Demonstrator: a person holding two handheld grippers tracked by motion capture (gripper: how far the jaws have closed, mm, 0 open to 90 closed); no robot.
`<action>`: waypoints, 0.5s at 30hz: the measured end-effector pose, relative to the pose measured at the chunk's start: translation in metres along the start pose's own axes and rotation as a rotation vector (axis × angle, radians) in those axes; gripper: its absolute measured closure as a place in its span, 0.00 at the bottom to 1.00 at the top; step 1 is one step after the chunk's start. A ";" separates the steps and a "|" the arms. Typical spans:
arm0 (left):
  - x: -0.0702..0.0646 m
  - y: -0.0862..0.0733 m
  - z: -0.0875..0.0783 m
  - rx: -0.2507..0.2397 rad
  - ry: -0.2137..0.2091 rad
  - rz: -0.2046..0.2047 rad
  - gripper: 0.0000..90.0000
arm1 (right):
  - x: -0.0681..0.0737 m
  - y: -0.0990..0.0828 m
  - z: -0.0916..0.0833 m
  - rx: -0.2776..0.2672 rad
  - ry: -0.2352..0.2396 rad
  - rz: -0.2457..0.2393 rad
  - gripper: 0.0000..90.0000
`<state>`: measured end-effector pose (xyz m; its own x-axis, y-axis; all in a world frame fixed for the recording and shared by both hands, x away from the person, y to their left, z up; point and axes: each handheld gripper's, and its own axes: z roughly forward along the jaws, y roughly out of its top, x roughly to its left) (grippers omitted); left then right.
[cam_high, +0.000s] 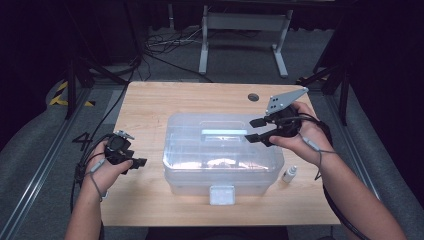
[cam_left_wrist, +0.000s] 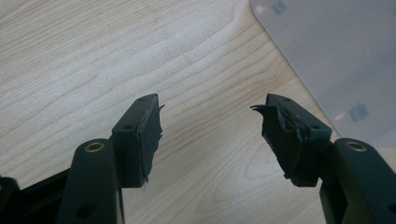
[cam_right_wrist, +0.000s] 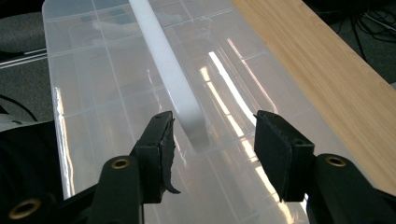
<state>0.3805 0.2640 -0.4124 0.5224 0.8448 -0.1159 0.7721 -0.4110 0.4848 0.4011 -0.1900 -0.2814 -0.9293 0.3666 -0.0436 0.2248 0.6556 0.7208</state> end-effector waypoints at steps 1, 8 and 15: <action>0.000 0.000 0.000 0.000 0.001 0.002 0.42 | 0.000 0.001 0.002 0.003 0.003 -0.003 0.54; 0.000 0.000 0.000 0.002 0.000 0.008 0.42 | 0.002 0.007 0.017 0.031 0.013 -0.029 0.54; -0.001 0.000 0.000 0.002 -0.001 0.007 0.42 | 0.004 0.013 0.030 0.053 0.021 -0.070 0.58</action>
<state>0.3802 0.2631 -0.4121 0.5285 0.8413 -0.1134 0.7688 -0.4177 0.4842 0.4086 -0.1604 -0.2929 -0.9491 0.3051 -0.0777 0.1738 0.7134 0.6789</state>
